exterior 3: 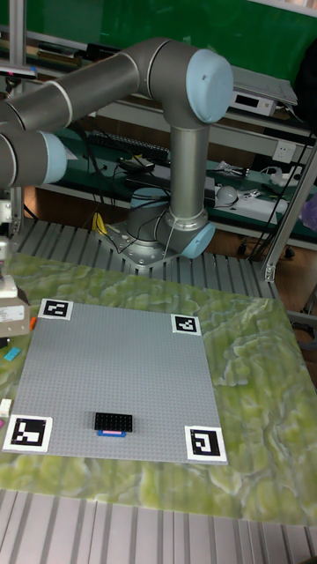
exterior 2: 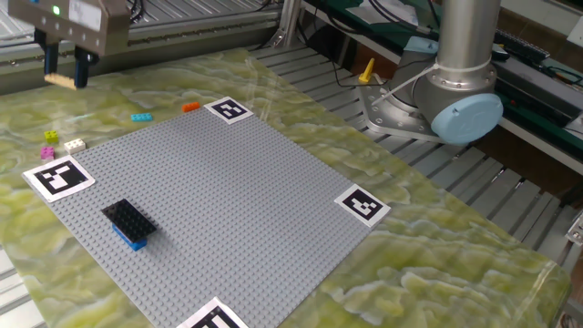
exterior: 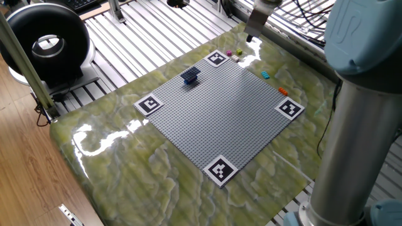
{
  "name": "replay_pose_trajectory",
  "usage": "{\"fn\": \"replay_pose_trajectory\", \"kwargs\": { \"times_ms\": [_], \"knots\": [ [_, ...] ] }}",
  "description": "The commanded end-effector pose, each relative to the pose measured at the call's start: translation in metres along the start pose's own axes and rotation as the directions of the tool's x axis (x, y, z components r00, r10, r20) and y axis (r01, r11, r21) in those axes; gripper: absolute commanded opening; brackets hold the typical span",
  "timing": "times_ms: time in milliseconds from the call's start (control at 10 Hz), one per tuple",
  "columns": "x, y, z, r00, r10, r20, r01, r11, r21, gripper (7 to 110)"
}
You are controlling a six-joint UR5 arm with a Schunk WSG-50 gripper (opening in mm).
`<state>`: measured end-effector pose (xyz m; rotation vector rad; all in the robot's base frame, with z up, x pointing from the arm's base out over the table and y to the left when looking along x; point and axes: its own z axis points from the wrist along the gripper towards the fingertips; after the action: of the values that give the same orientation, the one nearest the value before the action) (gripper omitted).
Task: Stack small Lego blocks one on top of the other
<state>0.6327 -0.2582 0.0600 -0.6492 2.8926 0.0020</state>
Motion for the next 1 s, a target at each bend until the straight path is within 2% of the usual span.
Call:
{"fn": "replay_pose_trajectory", "kwargs": {
  "times_ms": [0,200,600,900],
  "knots": [
    [-0.011,0.006,0.019,1.0,0.004,-0.02,-0.003,1.0,0.006,7],
    [-0.02,0.008,0.028,1.0,0.002,-0.031,-0.002,1.0,0.023,7],
    [-0.022,0.01,0.049,0.997,-0.043,-0.068,0.043,0.999,-0.001,7],
    [-0.026,0.012,0.054,0.995,-0.034,-0.09,0.034,0.999,0.0,7]
  ]
}}
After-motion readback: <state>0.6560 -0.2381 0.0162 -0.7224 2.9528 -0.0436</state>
